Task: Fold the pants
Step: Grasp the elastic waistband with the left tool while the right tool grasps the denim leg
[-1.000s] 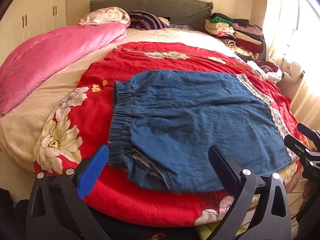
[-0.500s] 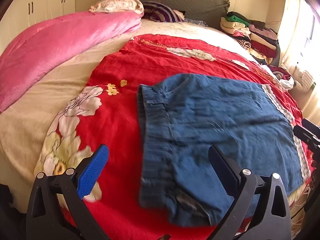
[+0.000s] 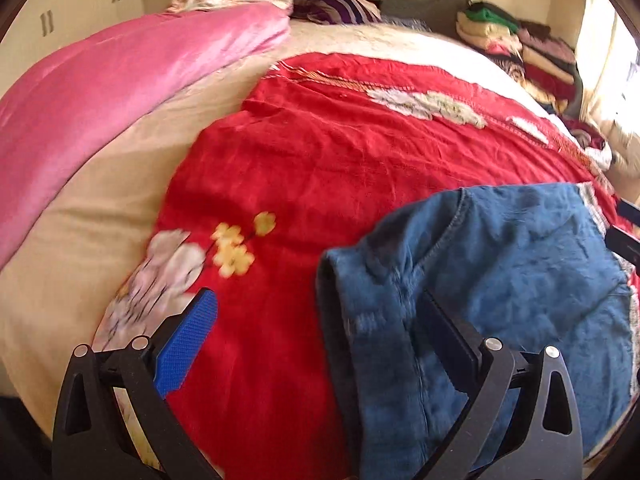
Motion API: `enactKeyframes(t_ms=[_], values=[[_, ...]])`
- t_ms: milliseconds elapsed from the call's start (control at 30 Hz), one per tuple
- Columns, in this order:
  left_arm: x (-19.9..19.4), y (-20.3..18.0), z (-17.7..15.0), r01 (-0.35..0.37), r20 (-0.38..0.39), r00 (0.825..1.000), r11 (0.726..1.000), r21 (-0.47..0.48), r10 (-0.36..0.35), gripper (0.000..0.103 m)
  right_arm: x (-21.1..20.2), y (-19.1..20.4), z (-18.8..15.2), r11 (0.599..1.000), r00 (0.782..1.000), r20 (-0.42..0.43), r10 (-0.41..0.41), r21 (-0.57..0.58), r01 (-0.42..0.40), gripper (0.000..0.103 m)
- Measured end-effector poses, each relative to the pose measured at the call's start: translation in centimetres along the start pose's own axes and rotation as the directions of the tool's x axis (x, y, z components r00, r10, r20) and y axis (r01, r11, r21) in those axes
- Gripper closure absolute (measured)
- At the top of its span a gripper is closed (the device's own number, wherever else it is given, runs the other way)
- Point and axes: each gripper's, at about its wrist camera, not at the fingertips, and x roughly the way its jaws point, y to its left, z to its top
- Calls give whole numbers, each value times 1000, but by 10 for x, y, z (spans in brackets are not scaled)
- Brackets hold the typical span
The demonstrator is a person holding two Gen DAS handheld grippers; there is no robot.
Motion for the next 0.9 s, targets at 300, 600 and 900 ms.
enactKeyframes(t_ms=[300,600,900], values=[[41,-6,9,172,3,985,984,51,-172,52,63,13,31,990,997,-77,3,-141,-13,8],[-23,-30,-12,147,204,962,974,175,-182,72,93,65,33,878,997,-56,-50,-479,17,11],[-44,-33,-35,74,264,956,975,210,-129,73,70,85,9,862,993,-87,75,-495,-108,99]])
